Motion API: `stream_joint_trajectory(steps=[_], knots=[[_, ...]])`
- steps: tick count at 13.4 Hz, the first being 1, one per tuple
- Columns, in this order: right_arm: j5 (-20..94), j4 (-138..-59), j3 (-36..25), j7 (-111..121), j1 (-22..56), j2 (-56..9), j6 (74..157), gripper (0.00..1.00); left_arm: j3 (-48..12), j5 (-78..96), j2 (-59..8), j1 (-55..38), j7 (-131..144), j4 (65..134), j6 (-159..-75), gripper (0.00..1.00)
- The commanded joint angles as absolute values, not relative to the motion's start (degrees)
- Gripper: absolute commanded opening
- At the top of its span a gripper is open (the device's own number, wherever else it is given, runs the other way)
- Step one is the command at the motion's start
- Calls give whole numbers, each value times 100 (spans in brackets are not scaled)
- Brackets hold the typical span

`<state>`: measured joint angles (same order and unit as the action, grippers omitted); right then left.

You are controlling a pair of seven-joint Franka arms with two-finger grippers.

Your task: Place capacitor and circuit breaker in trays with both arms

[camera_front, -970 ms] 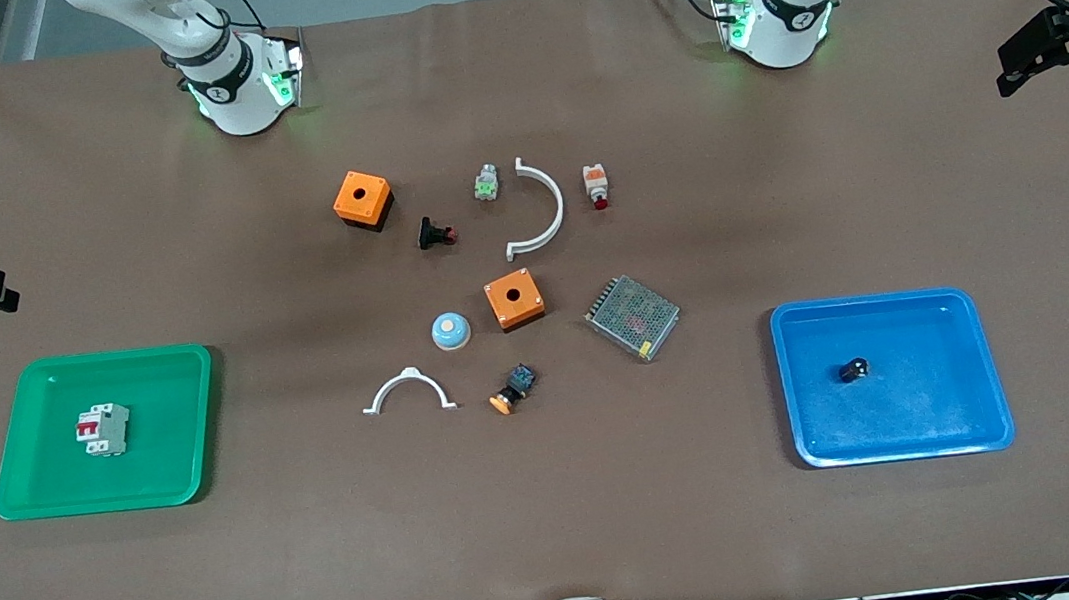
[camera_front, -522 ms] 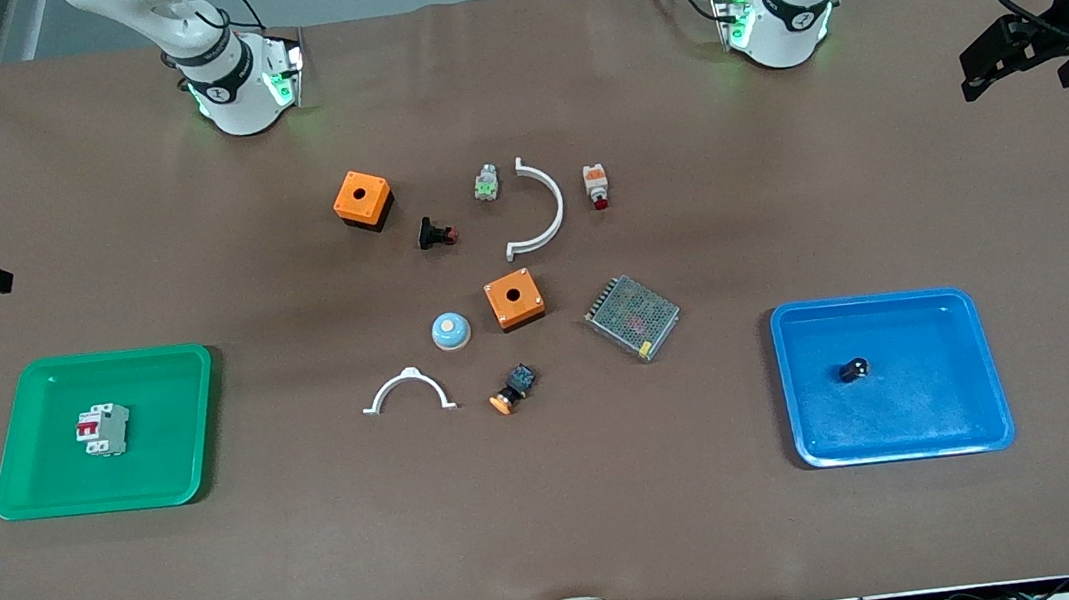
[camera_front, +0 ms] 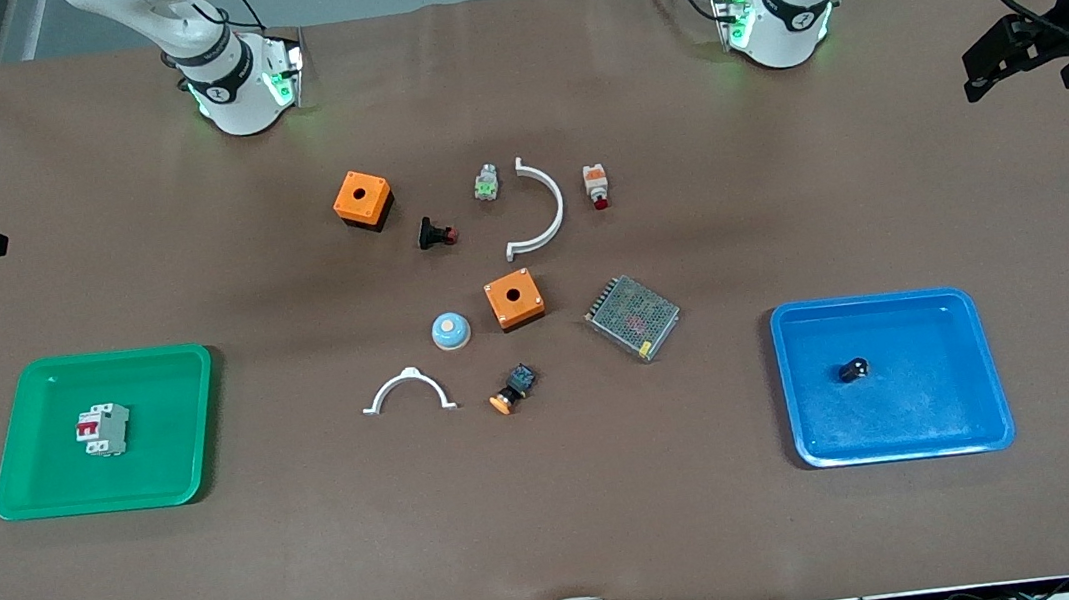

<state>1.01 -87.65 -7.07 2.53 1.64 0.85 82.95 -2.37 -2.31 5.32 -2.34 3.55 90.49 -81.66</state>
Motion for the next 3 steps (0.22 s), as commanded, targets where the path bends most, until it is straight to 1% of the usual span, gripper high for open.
stream_joint_trajectory(steps=[1, 3], knots=[[70, -8956, -642, 290, 114, 264, 8367, 100, -237, -141, 563, -272, 360, 9035, -8200, 100], [70, -8956, -642, 290, 132, 272, 8385, 100, -246, -132, 563, -272, 378, 9035, -8191, 100]])
